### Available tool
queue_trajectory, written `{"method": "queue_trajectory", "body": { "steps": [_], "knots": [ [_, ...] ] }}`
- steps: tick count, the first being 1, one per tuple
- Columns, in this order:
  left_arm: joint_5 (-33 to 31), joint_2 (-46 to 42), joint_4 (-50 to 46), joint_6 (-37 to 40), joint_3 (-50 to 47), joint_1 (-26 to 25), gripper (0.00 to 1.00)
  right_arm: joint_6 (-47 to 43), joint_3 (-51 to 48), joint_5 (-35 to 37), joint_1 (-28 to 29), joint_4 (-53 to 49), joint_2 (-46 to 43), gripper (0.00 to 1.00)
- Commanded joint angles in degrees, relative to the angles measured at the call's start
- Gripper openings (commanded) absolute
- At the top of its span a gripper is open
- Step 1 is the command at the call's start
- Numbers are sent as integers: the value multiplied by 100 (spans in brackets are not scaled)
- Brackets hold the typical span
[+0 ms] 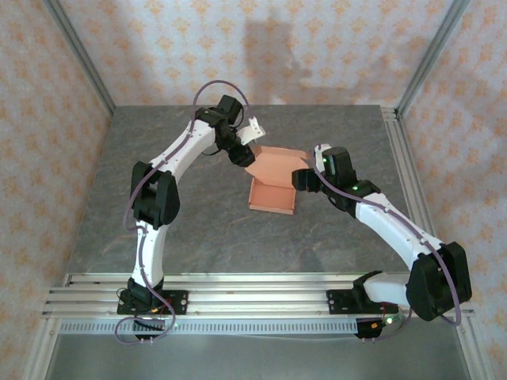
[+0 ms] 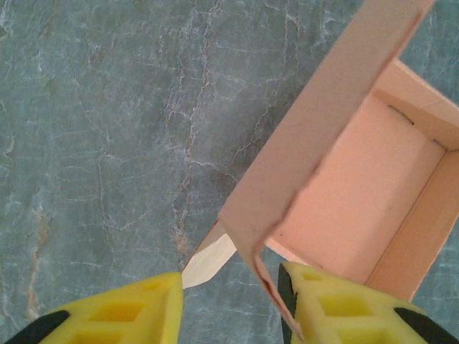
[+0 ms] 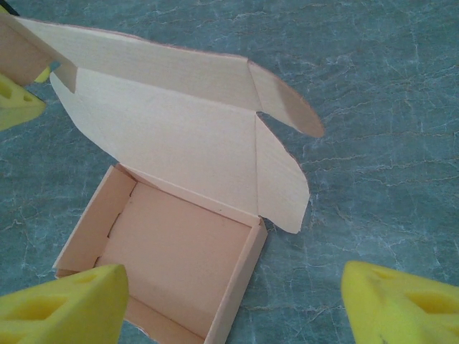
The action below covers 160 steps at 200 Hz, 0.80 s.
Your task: Fold the paper box
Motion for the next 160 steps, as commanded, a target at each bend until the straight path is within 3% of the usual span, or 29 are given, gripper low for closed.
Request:
{"method": "queue_trajectory", "body": {
  "steps": [1,45,160],
  "knots": [
    [-180,-315,196,0,-145,42,51,7,-65,-9,-35,92,17,78],
    [-223,-180,180,142,-29,76,58,17,-74,-46,-36,134,45,78],
    [-137,229,155,298,273,115,55,35,1,-90,-41,159,160,78]
  ]
}}
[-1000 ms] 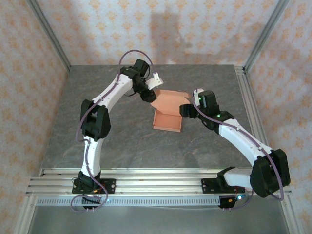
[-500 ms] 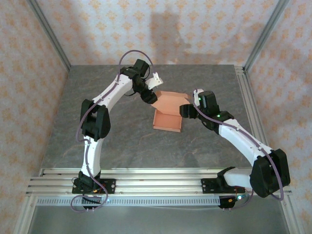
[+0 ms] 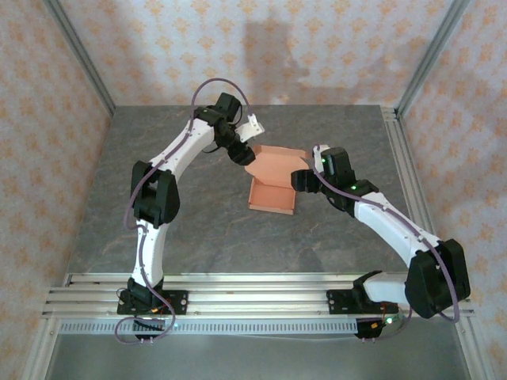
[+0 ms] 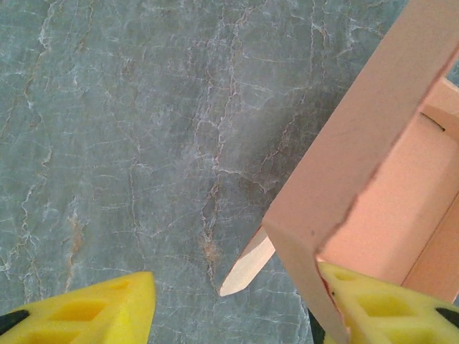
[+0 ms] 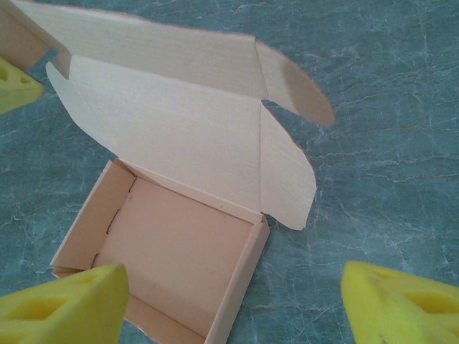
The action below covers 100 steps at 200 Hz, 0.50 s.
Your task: Fold the paper box
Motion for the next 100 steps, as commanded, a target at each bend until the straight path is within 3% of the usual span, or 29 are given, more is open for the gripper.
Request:
{"method": "queue_trajectory", "body": {
  "steps": [1,100],
  "knots": [
    [-54,139,-19,171,158,44,55,34,25,-31,-41,115,51,78],
    [-18,299,-204,225,283,49,24,43,63,-49,-34,98,87,78]
  ]
}}
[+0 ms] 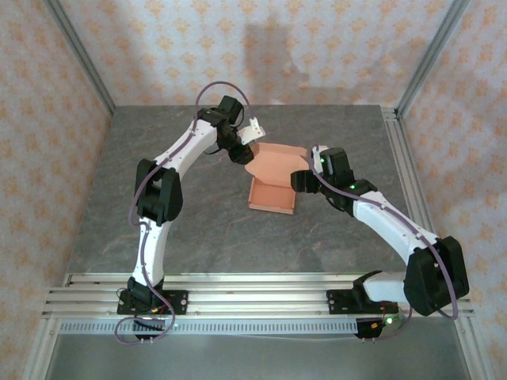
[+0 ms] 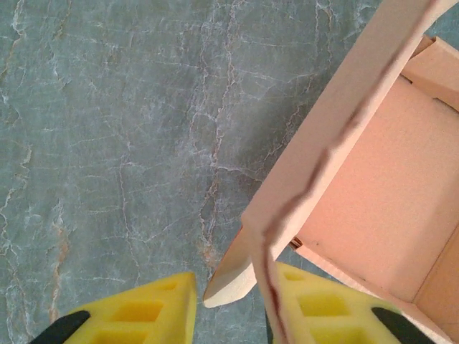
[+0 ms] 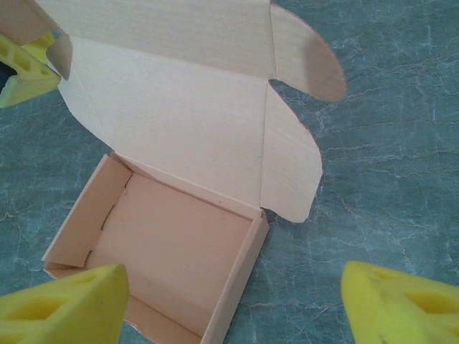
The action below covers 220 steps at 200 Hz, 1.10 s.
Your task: Fold the paper box
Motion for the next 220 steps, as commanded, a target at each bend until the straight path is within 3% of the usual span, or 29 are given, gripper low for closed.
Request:
{"method": "queue_trajectory", "body": {
  "steps": [1,73,150,220],
  "knots": [
    [-20,47,-174,76,193,50,24,41,63,-51,-38,97,1,78],
    [171,-217,-229,168,-33,43,6,-2,76,10,-47,57,-3,77],
    [355,-548,-172,166,-405,43,4,-265,110,199,-207,0,-127,78],
    [453,-903,90,-14,-837,45,4,-1464,361,-738,-658,-113,-108,72]
  ]
}}
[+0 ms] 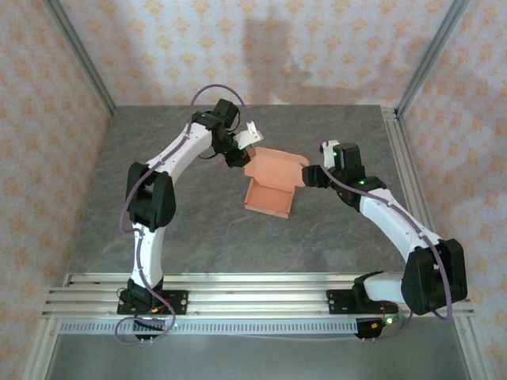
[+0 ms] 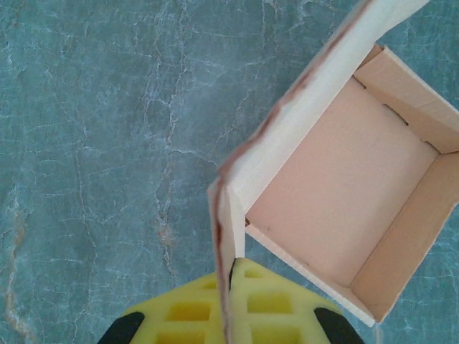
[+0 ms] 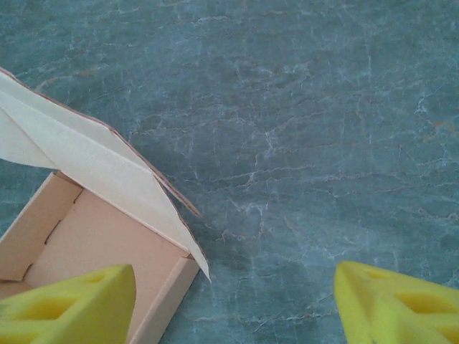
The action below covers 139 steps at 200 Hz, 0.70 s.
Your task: Fold the paper box
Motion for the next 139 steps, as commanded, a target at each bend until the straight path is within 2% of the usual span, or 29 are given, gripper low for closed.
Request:
{"method": "queue_trajectory", "body": {
  "steps": [1,30,56,87,110,139],
  "knots": [
    [100,-273,58,-42,-67,44,4,-707,248,-538,-11,-107,-103,72],
    [138,-280,85,-85,-123,43,4,-1419,413,-1269,-14,-290,-32,70],
    [163,-289,101,-66,-145,43,4,-1761,865,-1017,-29,-604,385,61],
    [153,-286,110,-42,-153,44,4,-2241,1459,-938,-88,-1117,989,56],
    [136,-300,137,-46,-200,41,4,-2393,1823,-985,-129,-1381,1346,45],
    [133,-292,138,-46,-215,43,4,-2592,2201,-1439,-125,-1782,1698,32]
  ]
}}
